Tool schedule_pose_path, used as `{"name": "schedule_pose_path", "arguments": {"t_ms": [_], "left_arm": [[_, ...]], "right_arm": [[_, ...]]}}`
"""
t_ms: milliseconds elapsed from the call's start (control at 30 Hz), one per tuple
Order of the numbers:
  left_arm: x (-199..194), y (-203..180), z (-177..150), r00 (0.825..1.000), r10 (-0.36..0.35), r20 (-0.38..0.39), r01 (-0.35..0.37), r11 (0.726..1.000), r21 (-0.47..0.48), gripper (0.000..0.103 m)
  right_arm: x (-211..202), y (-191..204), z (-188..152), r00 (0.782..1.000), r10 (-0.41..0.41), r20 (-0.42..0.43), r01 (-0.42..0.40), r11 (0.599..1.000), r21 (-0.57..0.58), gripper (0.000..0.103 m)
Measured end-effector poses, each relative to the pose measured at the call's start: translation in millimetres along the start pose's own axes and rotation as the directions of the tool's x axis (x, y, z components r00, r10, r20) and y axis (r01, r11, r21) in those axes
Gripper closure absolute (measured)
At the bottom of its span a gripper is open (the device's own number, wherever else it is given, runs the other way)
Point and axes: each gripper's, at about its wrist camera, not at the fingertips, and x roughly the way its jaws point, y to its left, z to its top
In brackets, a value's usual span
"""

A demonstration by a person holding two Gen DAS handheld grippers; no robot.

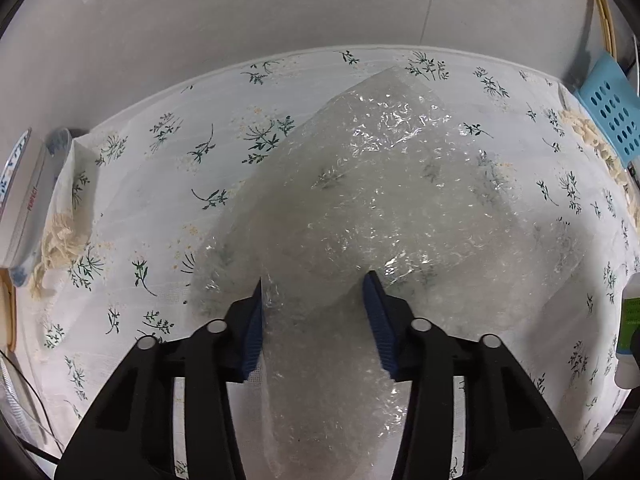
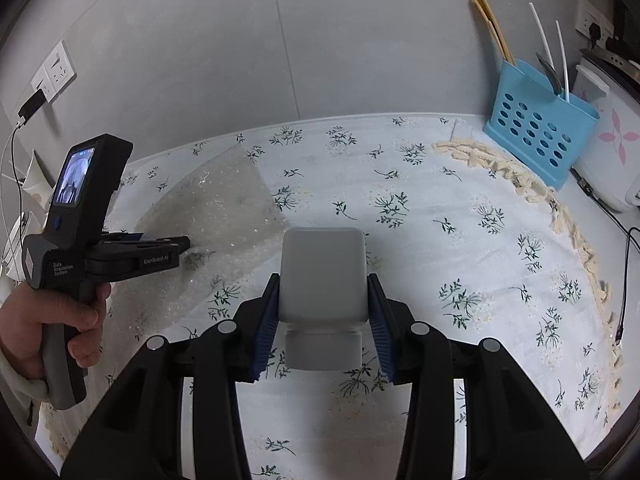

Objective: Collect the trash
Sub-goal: 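Grasp the white pill bottle with the right gripper while the left gripper grasps the bubble wrap, then carry the bubble wrap and pill bottle with both grippers to the bin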

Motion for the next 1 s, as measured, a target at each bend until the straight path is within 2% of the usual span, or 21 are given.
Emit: {"name": "schedule_pose_path", "arguments": {"t_ms": [100,200,433,1000], "left_arm": [[-4.2,-0.7,4.8,1.0,-0.001,0.002,0.001,1.0,-0.005,0.083],[-12.3,5.5,5.7,0.999,-0.027,0.016,0.028,0.999,-0.029,0.091],[-39.0,14.5,-7.1,0.997,-0.054,0.063,0.056,0.997,-0.043,0.094],[-92.9,20.5,-55.3,0.989,-0.123,0.084,0.131,0.987,-0.098,0.094]], "right_arm": [[-3.3,-2.9,-2.7,1.0,-0.003,0.001,0.003,1.0,0.006,0.063],[-8.1,-4.5,-4.4,1.0,-0.007,0.005,0.007,1.0,0.006,0.063],[-16.7,-7.4,-5.8,1.0,0.0,0.016,0.0,1.0,0.014,0.063],[-51.8,-11.0,-21.8,0.999,0.029,0.04,-0.03,0.999,0.014,0.063]]}}
